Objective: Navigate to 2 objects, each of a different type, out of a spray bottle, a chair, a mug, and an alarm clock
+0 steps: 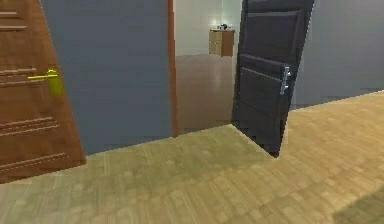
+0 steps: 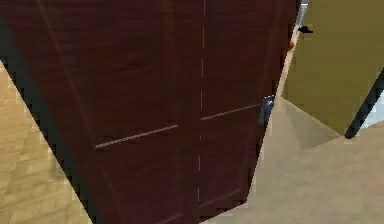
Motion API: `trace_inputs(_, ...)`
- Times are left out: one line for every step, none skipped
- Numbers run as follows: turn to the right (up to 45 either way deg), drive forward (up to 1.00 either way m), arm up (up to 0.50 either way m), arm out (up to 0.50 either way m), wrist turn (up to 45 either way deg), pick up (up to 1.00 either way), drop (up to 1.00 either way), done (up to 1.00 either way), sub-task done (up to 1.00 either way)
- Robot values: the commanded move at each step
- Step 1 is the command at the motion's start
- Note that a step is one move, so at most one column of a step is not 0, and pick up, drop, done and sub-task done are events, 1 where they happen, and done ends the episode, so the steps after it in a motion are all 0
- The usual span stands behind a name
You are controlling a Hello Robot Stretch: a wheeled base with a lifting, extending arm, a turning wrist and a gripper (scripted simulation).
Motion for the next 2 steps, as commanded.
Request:
trace_inputs(0.0,0.60,0.00,0.00,0.0,0.00,0.00,0.00,0.00)
trace_inputs(-45.0,0.00,0.00,0.00,0.0,0.00,0.00,0.00,0.00)
